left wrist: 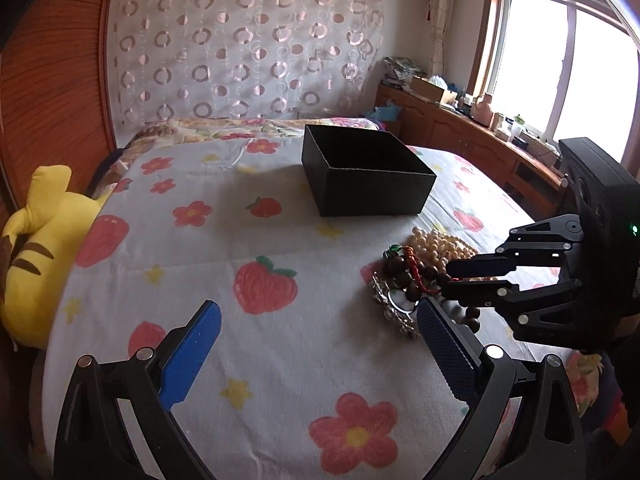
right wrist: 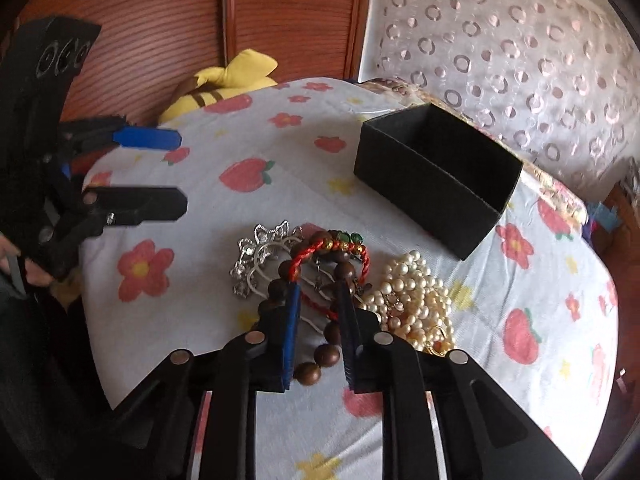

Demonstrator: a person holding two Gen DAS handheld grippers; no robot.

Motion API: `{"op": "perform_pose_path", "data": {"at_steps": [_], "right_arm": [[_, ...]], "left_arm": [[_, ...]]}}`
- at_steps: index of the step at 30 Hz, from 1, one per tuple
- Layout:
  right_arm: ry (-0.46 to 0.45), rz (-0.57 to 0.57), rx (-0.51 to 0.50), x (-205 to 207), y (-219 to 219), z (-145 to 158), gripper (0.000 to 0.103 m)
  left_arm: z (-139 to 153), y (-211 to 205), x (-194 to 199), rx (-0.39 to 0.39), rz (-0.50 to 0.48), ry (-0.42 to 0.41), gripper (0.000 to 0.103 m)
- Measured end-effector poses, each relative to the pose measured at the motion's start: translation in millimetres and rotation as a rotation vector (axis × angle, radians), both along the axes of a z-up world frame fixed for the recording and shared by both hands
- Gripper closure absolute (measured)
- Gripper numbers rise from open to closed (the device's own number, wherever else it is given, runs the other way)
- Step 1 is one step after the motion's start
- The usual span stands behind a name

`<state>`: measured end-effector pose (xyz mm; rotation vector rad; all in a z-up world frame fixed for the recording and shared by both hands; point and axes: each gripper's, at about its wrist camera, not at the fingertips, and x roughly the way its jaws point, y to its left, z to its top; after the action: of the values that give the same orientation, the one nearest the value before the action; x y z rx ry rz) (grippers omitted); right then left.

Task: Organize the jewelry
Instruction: 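Grasp the red-cord bead bracelet with the right gripper and lift it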

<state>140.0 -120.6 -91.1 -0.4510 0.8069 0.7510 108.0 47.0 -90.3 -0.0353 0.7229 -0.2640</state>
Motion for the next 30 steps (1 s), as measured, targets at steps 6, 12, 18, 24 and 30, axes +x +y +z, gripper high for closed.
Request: {"op": "perform_pose_path", "data": {"at_steps": [6,12,18,24,30], "right_arm": [[-0.01,0.053,-0.025,-5.2,8.5,3.4,0.082],[0.044,0.065,-0.018,10.8,11.7,2.7,0.082],[0.15,0.077,0.006,20.3,14.4,-7.8,0.084],[0.196,0.038,0.092,24.2,3.9,-4.0,0.088],[0.214,-0.009,0.172,33.9,-5.5,4.8,0.088]], "left_arm": [[-1.8,1.1,-2.9,-0.01,0.007,0.005,0.008],[-1.7,1.9,-3.3,-0.013,0.01,0.005,0.008],[-5.5,2.6,-2.2,-0.022,0.013,0.014,0.008],[-7.7,3.3,-2.6,-0.023,0.013,0.017,0.008],[-9.7,0.6,-2.9,-0.017,0.003,0.022,0.008]]}}
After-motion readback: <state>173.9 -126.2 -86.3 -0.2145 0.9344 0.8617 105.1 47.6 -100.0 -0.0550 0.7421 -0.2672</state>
